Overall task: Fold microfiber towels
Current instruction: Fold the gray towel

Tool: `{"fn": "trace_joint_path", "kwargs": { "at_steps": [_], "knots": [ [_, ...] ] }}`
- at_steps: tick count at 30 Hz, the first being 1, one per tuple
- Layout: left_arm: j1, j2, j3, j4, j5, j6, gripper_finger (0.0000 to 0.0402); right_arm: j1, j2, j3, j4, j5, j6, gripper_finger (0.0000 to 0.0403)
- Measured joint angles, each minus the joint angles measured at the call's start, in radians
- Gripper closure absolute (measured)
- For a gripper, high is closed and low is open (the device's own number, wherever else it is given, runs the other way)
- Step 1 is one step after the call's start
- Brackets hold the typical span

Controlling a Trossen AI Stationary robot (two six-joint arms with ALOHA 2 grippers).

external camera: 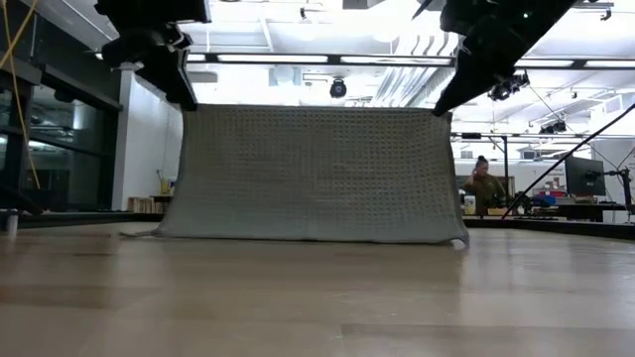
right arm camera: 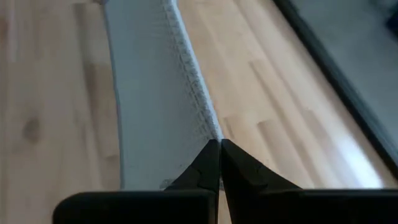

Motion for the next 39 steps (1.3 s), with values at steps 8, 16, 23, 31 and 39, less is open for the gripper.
{"fn": "trace_joint_path", "kwargs": {
  "at_steps": [8,16,23,31,39],
  "knots": [
    [0.001,0.001,0.0,0.055,-0.213,0.076,0.0401,-0.05,0.0,0.0,0.07,0.151,-0.127,0.04],
    [-0.033,0.0,-0.001,0.027,-0.016,-0.03,0.0401,-0.026,0.0,0.0,0.064,-0.052,-0.066,0.04],
    [-0.09,0.016,-0.059,0.063,0.244,-0.108,0.0401,0.012,0.001,0.0,-0.019,-0.294,0.085,0.04],
    [-0.093,0.026,-0.228,0.234,0.39,-0.199,0.0401,0.054,0.041,0.0,-0.013,-0.357,0.153,0.04],
    [-0.138,0.033,-0.305,0.351,0.448,-0.243,0.0401,0.117,0.207,-0.001,0.051,-0.407,0.185,0.04]
  ]
}}
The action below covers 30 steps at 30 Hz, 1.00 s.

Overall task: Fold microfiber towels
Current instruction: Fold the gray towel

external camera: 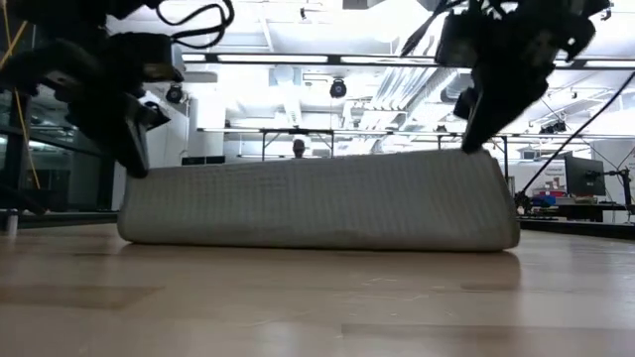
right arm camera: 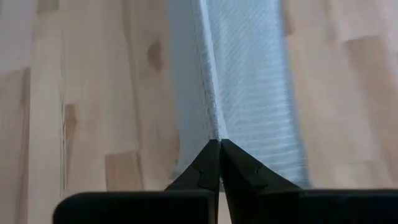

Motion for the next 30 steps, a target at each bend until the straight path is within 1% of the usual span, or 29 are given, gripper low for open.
{"fn": "trace_joint_path", "kwargs": {
  "at_steps": [4,8,12,16,20,30],
  "knots": [
    [-0.05,0.0,0.0,0.005,0.0,-0.025,0.0401,0.033,0.086,0.0,0.044,-0.025,0.026,0.04],
    [-0.089,0.0,0.0,0.021,0.003,-0.051,0.0401,0.068,0.144,0.0,0.078,-0.053,0.073,0.04],
    [-0.108,0.0,0.0,0.068,0.006,-0.062,0.0401,0.11,0.166,0.0,0.087,-0.07,0.137,0.04],
    [-0.105,0.001,0.0,0.083,0.021,-0.072,0.0401,0.16,0.166,0.0,0.089,-0.044,0.201,0.04],
    [-0.104,0.036,0.0,0.108,0.03,-0.073,0.0401,0.199,0.166,0.0,0.086,-0.017,0.249,0.04],
    [-0.104,0.206,0.001,0.273,0.164,-0.085,0.0401,0.267,0.166,0.0,0.055,-0.015,0.357,0.04]
  ]
}}
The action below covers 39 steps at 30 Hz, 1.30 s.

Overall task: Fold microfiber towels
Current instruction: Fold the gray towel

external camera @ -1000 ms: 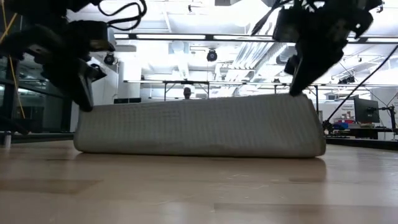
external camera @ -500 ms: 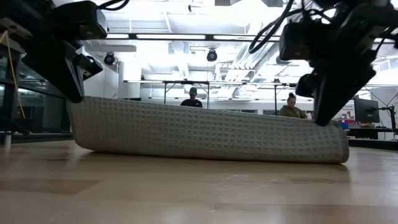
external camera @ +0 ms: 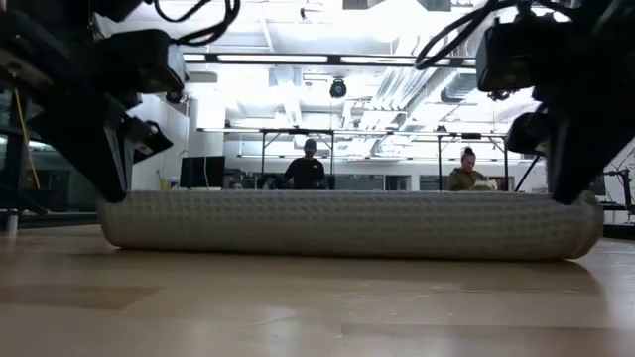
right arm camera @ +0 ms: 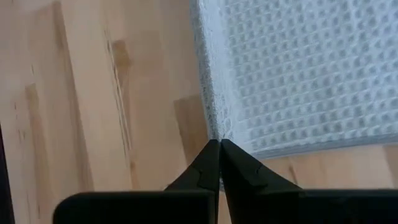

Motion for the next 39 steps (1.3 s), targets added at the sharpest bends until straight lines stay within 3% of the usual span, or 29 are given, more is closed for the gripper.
{"fn": "trace_joint_path", "kwargs": {
  "at_steps": [19,39],
  "knots": [
    [-0.068,0.042,0.028,0.09,0.028,-0.026,0.0399,0.05,0.0,0.0,-0.007,-0.005,0.041,0.04],
    [-0.065,0.042,0.028,0.091,0.013,-0.035,0.0319,0.05,0.0,0.0,-0.003,-0.016,0.065,0.0396]
  ]
}}
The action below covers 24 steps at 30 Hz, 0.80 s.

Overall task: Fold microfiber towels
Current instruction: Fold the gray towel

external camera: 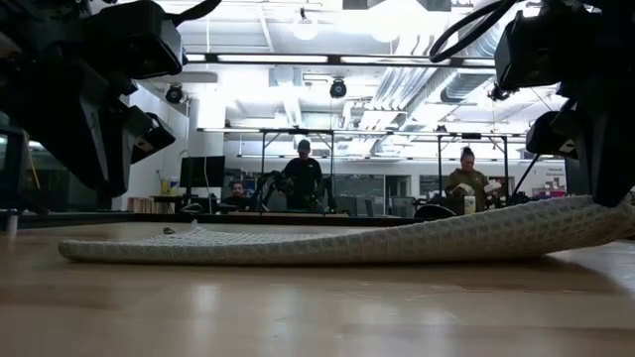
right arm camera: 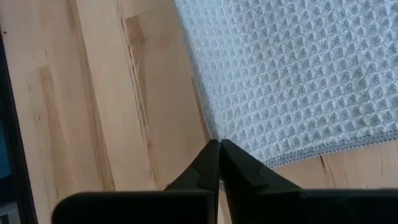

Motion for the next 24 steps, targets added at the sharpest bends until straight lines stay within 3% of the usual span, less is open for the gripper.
{"fn": "trace_joint_path", "kwargs": {
  "at_steps": [14,24],
  "knots": [
    [0.0,0.0,0.0,0.001,-0.001,-0.002,0.0318,0.0,0.0,0.0,0.05,-0.014,0.001,0.0298],
    [0.0,0.0,0.0,0.0,-0.027,-0.002,0.0318,0.0,0.0,0.0,0.076,-0.008,0.0,0.0287]
  ]
}}
